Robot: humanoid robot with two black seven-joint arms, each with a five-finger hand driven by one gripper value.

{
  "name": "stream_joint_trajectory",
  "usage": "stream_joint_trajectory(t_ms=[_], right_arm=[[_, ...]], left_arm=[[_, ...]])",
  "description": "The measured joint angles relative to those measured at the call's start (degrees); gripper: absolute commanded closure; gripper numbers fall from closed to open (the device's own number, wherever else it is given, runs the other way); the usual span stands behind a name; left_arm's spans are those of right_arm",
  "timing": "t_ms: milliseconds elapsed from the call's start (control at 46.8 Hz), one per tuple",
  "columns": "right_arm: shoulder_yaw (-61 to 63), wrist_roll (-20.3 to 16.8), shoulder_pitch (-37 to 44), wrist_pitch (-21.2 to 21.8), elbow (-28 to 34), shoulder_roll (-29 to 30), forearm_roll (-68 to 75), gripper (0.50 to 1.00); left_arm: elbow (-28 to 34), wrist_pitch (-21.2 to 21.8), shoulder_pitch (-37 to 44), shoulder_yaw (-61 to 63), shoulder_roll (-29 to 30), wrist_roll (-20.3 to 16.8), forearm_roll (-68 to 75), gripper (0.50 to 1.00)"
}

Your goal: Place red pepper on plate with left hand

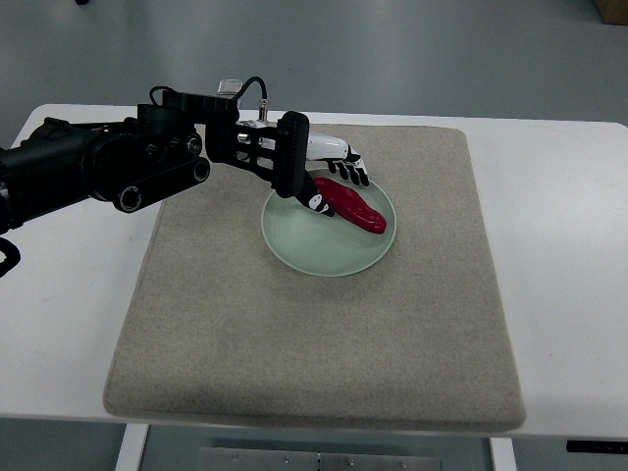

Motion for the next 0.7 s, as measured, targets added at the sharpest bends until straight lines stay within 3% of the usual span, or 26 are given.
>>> stream_joint_trajectory(t_ms=[43, 256, 320, 449, 705], right_arm=[[0.0, 0.0, 0.0, 0.0, 0.0, 0.0, 0.0, 0.568], [0.0, 0.0, 0.0, 0.0, 0.0, 0.0, 0.0, 0.568], [0.0, 0.0, 0.0, 0.0, 0.0, 0.0, 0.0, 0.568], [0.0, 0.0, 0.0, 0.0, 0.0, 0.0, 0.0, 0.568], [0.0, 0.0, 0.0, 0.0, 0.0, 0.0, 0.0, 0.568]], left_arm=[[0.4, 0.1, -0.1, 0.0, 0.0, 0.0, -0.2, 0.624], [5.9, 0.3, -0.8, -0.5, 0.1, 0.1, -0.6, 0.611], [8.1, 0.4, -0.8, -0.6, 0.0, 0.1, -0.7, 0.568], [12.3, 1.3, -1.0, -0.8, 0.0, 0.0, -3.3, 0.542], [19.0, 4.1, -0.8, -0.7, 0.0, 0.1, -9.2, 0.538]])
